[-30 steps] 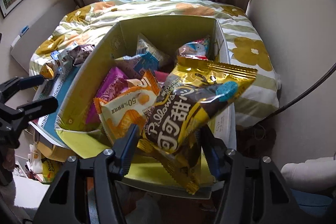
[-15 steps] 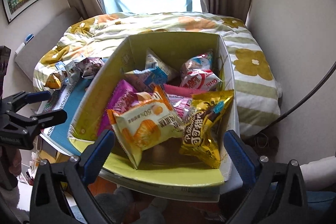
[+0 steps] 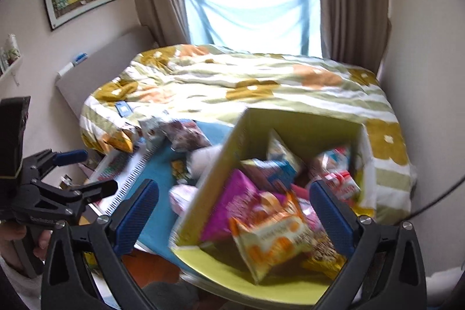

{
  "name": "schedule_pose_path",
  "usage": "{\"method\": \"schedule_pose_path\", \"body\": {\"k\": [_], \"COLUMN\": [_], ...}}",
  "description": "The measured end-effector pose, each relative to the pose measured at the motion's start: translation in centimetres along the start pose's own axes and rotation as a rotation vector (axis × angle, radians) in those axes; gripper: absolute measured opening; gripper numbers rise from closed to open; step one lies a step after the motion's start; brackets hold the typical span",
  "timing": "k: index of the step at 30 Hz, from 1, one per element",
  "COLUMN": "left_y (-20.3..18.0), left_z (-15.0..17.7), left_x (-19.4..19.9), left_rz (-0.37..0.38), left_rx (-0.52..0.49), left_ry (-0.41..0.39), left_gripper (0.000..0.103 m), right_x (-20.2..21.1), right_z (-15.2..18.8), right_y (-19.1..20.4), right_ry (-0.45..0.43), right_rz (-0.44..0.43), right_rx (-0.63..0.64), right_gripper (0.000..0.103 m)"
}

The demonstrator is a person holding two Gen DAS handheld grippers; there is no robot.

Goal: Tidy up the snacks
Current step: 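Move both open tools over the remaining snacks on the mat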

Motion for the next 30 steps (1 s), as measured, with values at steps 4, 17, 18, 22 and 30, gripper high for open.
{"method": "schedule_pose_path", "body": {"k": [4, 17, 18, 22, 30], "left_y": [4.9, 21.4, 22.2, 24.8, 27.0], "left_z": [-1.8, -8.3, -8.6, -9.2, -7.5], "left_x": [0.0, -7.3, -8.1, -11.8, -19.8], "left_rz": [-0.056, -0.14, -0.137, -0.119, -0.04], "left_rx": [0.028, 0.063, 0.061, 0.052, 0.06], "left_ry": [-0.021, 0.059, 0.07, 0.132, 0.308], "left_gripper": [0.103, 0.103, 0.102, 0.102, 0.102], "right_x": [-1.4, -14.3, -15.4, -20.4, -28.6], "right_z": [-3.4, -12.6, -12.9, -13.6, -11.8], "right_y": [3.0, 13.0, 13.5, 15.6, 17.7], "right_ry": [-0.044, -0.002, 0.008, 0.056, 0.179], "right_rz": [-0.054, -0.144, -0.144, -0.156, -0.176], "right_rx": [-0.003, 0.057, 0.063, 0.082, 0.127], "right_gripper": [0.103, 0.103, 0.103, 0.103, 0.103]}}
Point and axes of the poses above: each gripper's, at about its wrist camera, not at the fingertips, and x roughly against the way its jaws point, y to its left, z to its underside, the point moved 9 cm from there along -x, roughly the way its jaws point, and after that the axes turned 8 degrees about x, right-handed, at the moved point
